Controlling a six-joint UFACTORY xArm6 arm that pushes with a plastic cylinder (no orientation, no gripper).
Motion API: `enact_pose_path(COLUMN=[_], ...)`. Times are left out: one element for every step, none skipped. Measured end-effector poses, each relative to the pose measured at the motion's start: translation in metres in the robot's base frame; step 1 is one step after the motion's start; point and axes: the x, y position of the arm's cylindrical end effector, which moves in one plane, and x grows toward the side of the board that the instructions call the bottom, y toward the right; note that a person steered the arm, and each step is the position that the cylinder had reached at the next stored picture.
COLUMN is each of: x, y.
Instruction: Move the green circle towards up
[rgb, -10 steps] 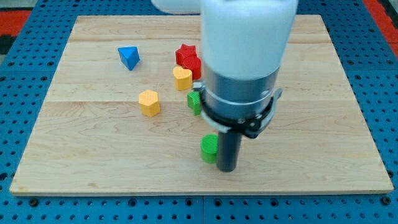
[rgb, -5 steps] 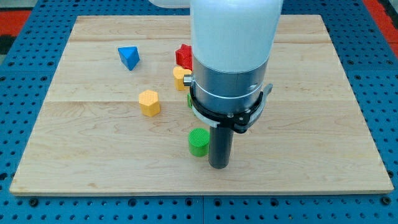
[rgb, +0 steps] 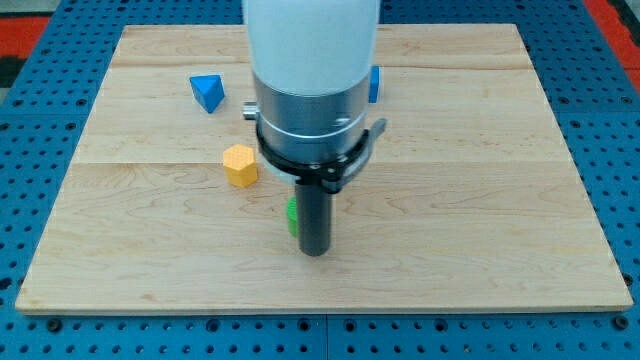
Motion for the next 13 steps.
enact_pose_path(x=[-0.001, -0.006, -0.011, -0.011, -0.016, -0.021, -0.027, -0.032, -0.033, -0.037, -0.045, -0.048, -0.048], y=[-0.022, -0.032, -0.033, -0.033, -0.033, -0.033, -0.031, -0.025, -0.014, -0.005, 0.002, 0.005, 0.013])
